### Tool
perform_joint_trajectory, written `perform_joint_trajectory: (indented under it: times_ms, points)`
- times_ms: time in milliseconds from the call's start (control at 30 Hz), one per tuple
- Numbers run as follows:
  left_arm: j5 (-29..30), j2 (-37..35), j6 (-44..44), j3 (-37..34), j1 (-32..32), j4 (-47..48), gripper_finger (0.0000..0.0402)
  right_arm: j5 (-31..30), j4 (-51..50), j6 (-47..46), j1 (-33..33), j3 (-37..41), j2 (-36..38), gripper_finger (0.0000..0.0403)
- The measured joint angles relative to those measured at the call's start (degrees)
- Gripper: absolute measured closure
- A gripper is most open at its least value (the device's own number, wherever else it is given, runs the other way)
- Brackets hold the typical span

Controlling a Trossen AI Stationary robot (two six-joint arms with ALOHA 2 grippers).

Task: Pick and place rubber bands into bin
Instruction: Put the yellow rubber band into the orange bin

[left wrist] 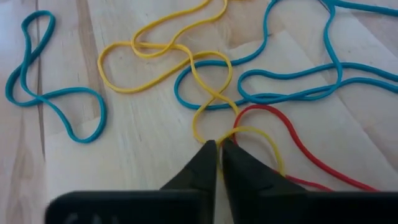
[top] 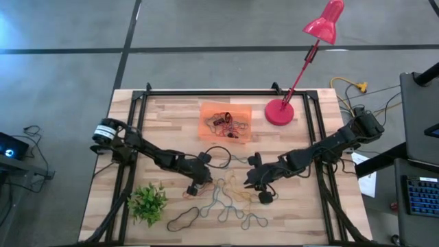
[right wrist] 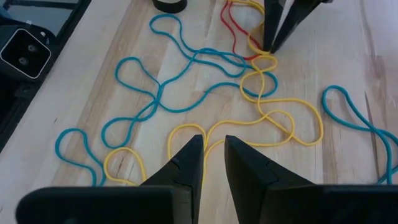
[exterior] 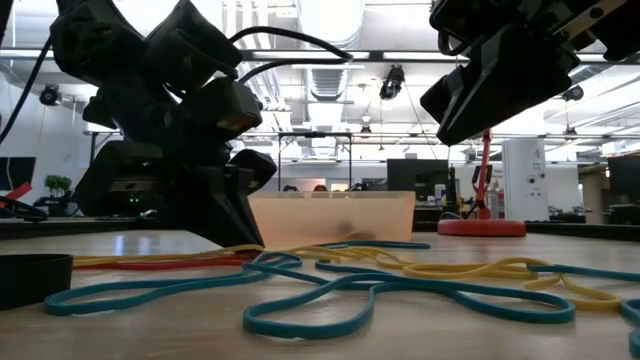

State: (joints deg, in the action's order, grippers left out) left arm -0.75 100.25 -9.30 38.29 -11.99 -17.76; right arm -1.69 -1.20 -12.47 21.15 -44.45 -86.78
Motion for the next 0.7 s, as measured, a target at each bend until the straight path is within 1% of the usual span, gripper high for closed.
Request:
perform_joint_trajectory:
  times_ms: [133, 333, 567, 700]
  points:
    - [0.35, -0.11, -0.02, -0.07, 0.02, -0.11, 0.0397, 0.00, 0.10, 0.00, 0.00, 0.00, 0.00, 0.0346]
    - [1.37, -2.07, -0.50, -0.29, 0.14, 1.22, 0.0401, 0.00, 0.11, -0.02, 0.00, 0.00, -0.02, 0.0346]
    - [6.46, -5.97, -1.61, -0.46, 0.22, 5.50, 0.0402, -0.03, 0.19, -0.02, 0.00, 0.61, -0.02, 0.0346]
    - [7.13, -7.58, -1.61, -0.55, 0.19, 6.11, 0.0401, -1.51, 0.48, -0.23, 0.00, 1.21, -0.04, 0.0346]
